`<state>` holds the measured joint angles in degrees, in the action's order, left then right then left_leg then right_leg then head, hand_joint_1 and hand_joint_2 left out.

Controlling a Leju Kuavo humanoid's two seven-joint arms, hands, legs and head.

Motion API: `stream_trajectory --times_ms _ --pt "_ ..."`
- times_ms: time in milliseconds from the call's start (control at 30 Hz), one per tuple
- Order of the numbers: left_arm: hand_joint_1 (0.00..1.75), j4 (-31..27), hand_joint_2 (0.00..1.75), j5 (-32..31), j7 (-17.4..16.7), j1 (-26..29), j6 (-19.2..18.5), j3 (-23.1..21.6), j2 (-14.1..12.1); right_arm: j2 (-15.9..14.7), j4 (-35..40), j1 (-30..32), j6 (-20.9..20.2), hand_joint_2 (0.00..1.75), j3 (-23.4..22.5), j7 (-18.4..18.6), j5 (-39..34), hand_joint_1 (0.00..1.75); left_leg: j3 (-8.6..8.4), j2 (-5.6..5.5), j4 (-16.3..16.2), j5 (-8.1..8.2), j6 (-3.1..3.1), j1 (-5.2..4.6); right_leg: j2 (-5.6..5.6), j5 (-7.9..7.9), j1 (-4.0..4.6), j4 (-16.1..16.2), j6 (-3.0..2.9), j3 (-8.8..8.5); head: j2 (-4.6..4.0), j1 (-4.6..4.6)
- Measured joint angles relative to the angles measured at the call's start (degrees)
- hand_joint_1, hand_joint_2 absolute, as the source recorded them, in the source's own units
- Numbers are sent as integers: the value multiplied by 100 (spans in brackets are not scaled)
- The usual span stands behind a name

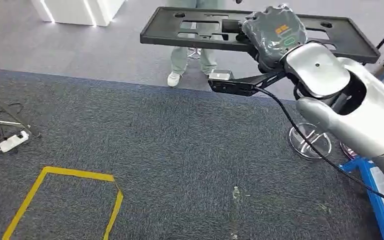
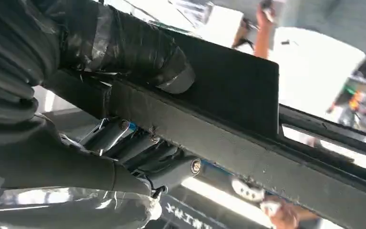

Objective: Take the parts from the cabinet and place them on the table.

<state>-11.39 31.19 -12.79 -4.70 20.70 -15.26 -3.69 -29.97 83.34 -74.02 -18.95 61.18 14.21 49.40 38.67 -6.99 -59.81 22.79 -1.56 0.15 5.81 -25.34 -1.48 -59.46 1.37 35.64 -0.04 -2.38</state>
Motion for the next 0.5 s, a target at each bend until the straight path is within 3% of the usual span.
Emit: stream_trajectory --times_ms 100,133,167,200,233,267,300,333,367,400,433,467,500 --pt "0 0 175 0 -7 30 -7 0 2 -2 -35 -18 -15 175 -4 -37 17 175 40 -236 76 -76 114 71 -224 16 53 -30 -42 -9 0 0" --pt "0 0 175 -2 -22 40 -4 -2 2 4 -39 -40 -22 175 -4 -55 15 175 71 -185 57 -53 130 69 -307 43 7 24 -93 -36 0 2" --pt "0 0 175 -2 -33 40 -2 -2 11 7 -46 -56 -30 175 -7 -55 15 175 120 200 -60 30 161 12 -386 46 22 45 -116 -69 0 -17" --pt "0 0 175 -2 -57 42 2 -2 11 2 -55 -81 -37 175 -20 -55 15 175 248 492 -355 212 189 6 -452 51 42 55 -155 -76 0 -59" --pt "0 0 175 -4 -83 31 11 -2 9 0 -66 -110 -50 175 -31 -55 13 175 460 614 -799 432 215 24 -532 48 64 54 -181 -73 0 -57" --pt "0 0 175 -13 -103 24 11 -2 11 -2 -72 -116 -59 175 -33 -52 11 175 668 653 -1246 621 222 36 -610 44 77 53 -186 -73 0 -59" --pt "0 0 175 -20 -114 24 11 -2 20 -2 -77 -108 -72 175 -33 -52 0 175 837 665 -1620 732 225 41 -699 36 85 51 -198 -75 0 -66" --pt "0 0 175 -22 -125 24 11 -2 30 -2 -83 -95 -90 175 -31 -55 -4 175 862 666 -1690 701 221 44 -766 34 95 51 -201 -76 0 -61" --pt "0 0 175 -26 -133 28 11 -4 33 -2 -90 -88 -98 175 -31 -55 -4 175 761 667 -1503 573 205 42 -838 33 105 51 -201 -74 0 -66" --pt "0 0 175 -33 -140 32 13 -4 33 -2 -90 -92 -103 175 -31 -53 -4 175 518 681 -1085 371 178 37 -910 28 113 51 -205 -78 0 -61" --pt "0 0 175 -35 -142 32 15 -4 33 -2 -90 -101 -103 175 -33 -54 -4 175 220 764 -574 170 146 14 -973 19 118 51 -203 -87 0 -63" --pt "0 0 175 -35 -142 28 18 -4 31 -2 -92 -115 -109 175 -37 -52 -4 175 -84 1004 -56 57 97 -38 -1034 9 120 53 -191 -102 0 -61" --pt "0 0 175 -37 -144 6 20 -4 28 -4 -94 -124 -114 175 -46 -52 -4 175 -170 1109 93 137 75 -128 -1093 -8 158 43 -164 -88 0 -63"
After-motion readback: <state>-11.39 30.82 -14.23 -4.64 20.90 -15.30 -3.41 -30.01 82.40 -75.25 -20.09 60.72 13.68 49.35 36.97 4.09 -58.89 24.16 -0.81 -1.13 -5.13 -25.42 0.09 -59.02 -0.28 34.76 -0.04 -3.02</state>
